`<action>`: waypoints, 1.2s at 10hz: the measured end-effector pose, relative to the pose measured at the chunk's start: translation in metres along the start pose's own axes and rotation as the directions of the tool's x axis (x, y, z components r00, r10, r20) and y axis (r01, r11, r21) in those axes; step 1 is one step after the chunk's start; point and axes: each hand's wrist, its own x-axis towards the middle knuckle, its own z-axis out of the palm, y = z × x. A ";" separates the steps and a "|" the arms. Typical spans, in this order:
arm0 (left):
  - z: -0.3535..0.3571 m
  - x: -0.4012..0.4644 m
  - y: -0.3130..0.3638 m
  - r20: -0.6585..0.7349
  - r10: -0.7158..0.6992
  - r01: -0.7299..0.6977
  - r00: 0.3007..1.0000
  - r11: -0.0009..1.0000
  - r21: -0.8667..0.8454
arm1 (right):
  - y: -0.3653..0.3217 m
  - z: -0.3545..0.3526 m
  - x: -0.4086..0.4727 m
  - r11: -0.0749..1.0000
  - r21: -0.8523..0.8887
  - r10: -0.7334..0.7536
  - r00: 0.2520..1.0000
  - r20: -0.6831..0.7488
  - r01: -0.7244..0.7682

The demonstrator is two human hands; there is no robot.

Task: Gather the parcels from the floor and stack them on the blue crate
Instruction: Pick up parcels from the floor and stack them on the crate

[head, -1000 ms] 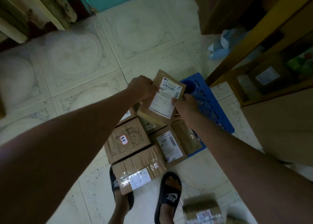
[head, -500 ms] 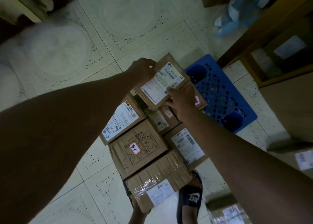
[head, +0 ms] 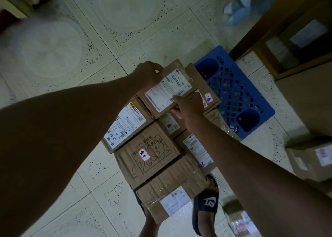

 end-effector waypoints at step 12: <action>0.149 -0.292 0.198 -0.036 0.117 -0.117 0.992 0.993 -0.007 | 0.056 -0.356 -0.175 0.958 -0.280 -0.011 0.969 -0.248 -0.061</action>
